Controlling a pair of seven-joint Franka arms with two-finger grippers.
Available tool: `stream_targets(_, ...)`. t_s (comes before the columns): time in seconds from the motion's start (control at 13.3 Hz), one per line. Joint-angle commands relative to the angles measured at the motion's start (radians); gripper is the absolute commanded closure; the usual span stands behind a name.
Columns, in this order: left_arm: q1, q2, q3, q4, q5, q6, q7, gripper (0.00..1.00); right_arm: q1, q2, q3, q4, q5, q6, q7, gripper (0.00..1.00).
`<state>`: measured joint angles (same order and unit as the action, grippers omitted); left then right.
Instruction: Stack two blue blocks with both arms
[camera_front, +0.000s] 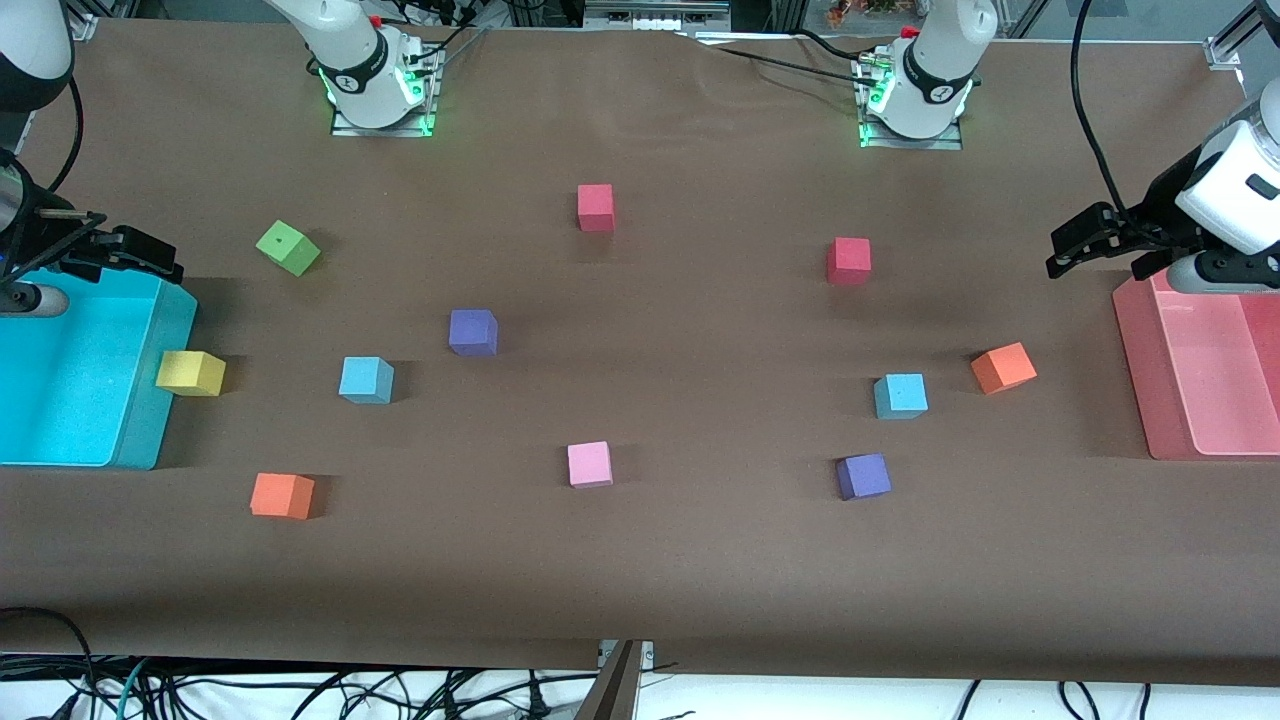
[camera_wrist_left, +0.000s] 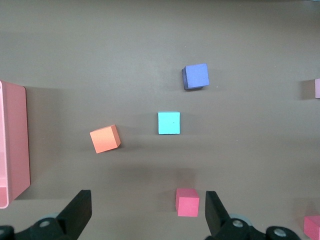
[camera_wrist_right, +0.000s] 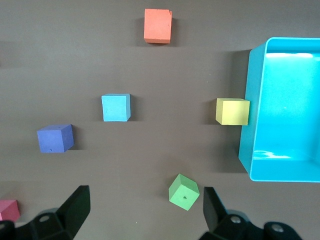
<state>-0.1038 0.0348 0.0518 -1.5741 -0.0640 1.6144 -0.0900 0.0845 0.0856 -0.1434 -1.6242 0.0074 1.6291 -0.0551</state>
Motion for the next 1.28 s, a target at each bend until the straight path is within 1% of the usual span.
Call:
stream_targets(0.0, 0.006, 0.004, -0.001, 0.023, 0.015, -0.025, 0.019, 0.0, -0.009, -0.013, 0.011, -0.013, -0.01, -0.006, -0.002, 0.0)
stream_targets(0.38, 0.012, 0.005, 0.002, 0.023, 0.021, -0.027, 0.021, 0.0, -0.009, -0.013, 0.011, -0.013, -0.012, -0.006, -0.002, 0.0)
stream_targets(0.6, 0.012, 0.002, -0.001, 0.022, 0.033, -0.03, 0.021, 0.0, -0.002, 0.006, 0.018, -0.013, -0.014, 0.005, -0.012, 0.0)
stream_targets(0.83, 0.012, -0.013, -0.007, 0.009, 0.033, -0.036, 0.021, 0.0, 0.038, 0.08, 0.025, 0.0, -0.027, -0.005, -0.014, 0.0)
stream_targets(0.9, 0.013, -0.015, -0.007, 0.006, 0.035, -0.039, 0.021, 0.0, 0.046, 0.112, 0.025, -0.005, -0.027, -0.005, -0.005, 0.0)
stream_targets(0.98, 0.015, -0.022, -0.007, -0.001, 0.038, -0.039, 0.021, 0.0, 0.05, 0.167, 0.025, -0.003, -0.023, 0.008, -0.005, 0.0)
stream_targets(1.13, 0.013, -0.055, -0.01, -0.035, 0.076, -0.038, 0.023, 0.0, 0.075, 0.256, 0.027, -0.011, -0.007, 0.073, 0.0, 0.0)
stream_targets(1.2, 0.013, -0.059, -0.012, -0.037, 0.076, -0.037, 0.023, 0.0, 0.095, 0.296, 0.03, -0.014, 0.011, 0.125, 0.009, 0.0)
